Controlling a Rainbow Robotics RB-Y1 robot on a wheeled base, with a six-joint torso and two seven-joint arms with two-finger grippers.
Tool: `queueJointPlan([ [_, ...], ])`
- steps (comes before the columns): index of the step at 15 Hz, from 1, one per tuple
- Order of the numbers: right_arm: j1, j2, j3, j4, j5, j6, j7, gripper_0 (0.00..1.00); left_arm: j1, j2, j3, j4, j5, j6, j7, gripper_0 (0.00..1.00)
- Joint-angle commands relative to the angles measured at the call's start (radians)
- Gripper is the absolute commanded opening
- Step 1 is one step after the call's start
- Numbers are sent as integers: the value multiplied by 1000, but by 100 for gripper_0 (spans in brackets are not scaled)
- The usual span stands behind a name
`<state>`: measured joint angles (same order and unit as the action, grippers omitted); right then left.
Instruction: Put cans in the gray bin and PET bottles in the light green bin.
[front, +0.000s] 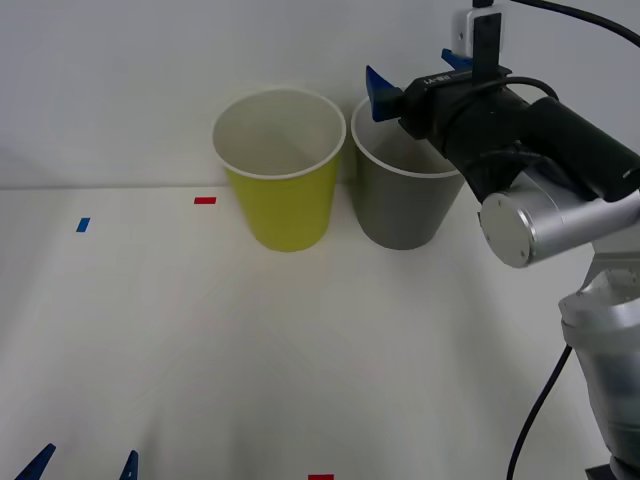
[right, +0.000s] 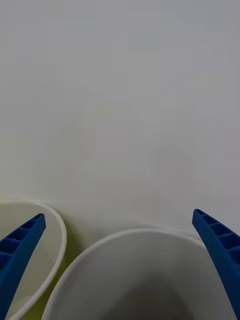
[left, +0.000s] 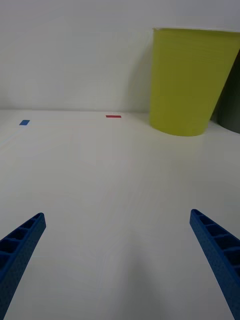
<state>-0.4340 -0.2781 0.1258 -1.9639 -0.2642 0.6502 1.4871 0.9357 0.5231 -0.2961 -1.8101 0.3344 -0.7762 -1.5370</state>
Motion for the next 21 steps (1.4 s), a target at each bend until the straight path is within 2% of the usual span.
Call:
queueJointPlan([
  [1,230,-79,41,-237,-12,-1,-16,100,0,0,0,0,0,0,0,100],
  [4,394,-127,43,-365,-29,-1,-24,100,0,0,0,0,0,0,0,100],
  [6,494,-115,43,-415,-26,-17,-24,100,0,0,0,0,0,0,0,100],
  [8,598,-73,41,-467,6,-18,-13,100,0,0,0,0,0,0,0,100],
  [12,673,-127,54,-484,5,-31,-10,100,0,0,0,0,0,0,0,100],
  [16,771,-66,86,-484,48,-90,4,100,0,0,0,0,0,0,0,100],
  [17,779,-52,101,-486,91,-98,-1,100,0,0,0,0,0,0,0,100],
  [18,779,-50,115,-466,126,-136,-8,100,0,0,0,0,0,0,0,100],
  [19,785,-52,133,-406,191,-244,-16,100,0,0,0,0,0,0,0,100],
  [21,810,-36,140,-294,266,-422,-36,100,0,0,0,0,0,0,0,100],
])
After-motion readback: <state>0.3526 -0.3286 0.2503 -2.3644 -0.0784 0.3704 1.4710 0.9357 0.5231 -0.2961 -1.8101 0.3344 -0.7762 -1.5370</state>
